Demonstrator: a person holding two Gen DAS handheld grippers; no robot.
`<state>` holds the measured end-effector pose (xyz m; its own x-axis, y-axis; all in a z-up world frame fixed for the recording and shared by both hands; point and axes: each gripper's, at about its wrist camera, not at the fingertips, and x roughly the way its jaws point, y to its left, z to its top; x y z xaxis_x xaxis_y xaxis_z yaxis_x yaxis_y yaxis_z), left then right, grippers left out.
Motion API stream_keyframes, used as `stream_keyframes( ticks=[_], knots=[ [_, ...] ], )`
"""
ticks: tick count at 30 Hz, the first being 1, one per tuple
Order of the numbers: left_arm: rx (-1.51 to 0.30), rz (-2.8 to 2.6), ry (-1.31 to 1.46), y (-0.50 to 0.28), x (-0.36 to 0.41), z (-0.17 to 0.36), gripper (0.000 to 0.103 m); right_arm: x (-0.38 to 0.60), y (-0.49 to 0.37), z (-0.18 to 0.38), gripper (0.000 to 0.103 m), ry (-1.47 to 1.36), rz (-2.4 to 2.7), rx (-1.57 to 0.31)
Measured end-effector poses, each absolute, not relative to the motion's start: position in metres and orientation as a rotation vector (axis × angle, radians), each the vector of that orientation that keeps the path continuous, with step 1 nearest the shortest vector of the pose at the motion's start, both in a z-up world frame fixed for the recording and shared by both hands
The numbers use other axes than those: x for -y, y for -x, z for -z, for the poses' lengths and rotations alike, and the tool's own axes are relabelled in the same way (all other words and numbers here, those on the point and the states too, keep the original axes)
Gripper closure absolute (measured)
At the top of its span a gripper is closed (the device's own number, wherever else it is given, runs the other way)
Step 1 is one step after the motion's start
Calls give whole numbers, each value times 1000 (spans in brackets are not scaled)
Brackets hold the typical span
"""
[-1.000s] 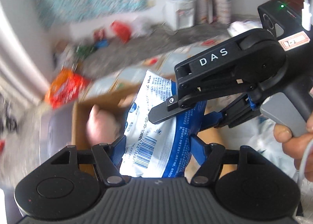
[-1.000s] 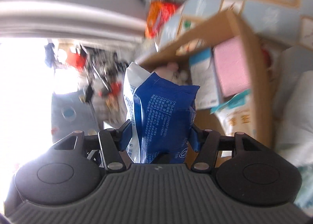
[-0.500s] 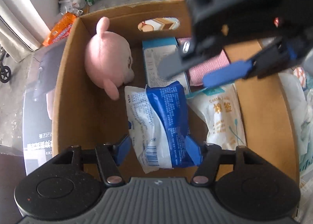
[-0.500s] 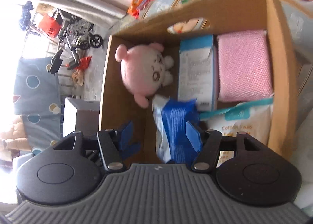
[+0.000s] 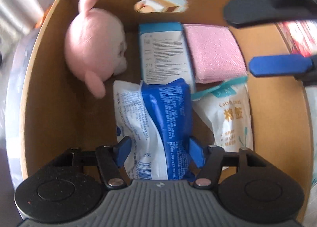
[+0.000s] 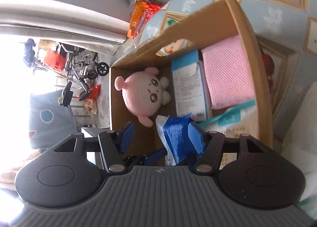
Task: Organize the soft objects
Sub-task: 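Lower the blue packet beside the cotton swab bag and open both tools, then move both tools back to the light blue towel on the bed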
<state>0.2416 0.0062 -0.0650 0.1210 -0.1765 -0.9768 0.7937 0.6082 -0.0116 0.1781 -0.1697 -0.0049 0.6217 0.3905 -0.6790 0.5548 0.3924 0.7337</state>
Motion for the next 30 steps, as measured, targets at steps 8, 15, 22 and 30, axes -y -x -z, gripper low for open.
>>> stream_keyframes(
  ticks=[8,15,22,30],
  knots=[
    [-1235,843,-643,-226,-7,62,38,173,-165,6,43,-1235,135,-926],
    [-1236,822,-607,-228,-7,51,36,180,-146,0,42,-1231,146,-869],
    [-1161,717,-571,-220,-3,10,29,191,-99,-12,38,-1288,160,-739],
    [-1032,703,-486,-177,29,-49,26,228,-20,-32,36,-1312,194,-635]
  ],
)
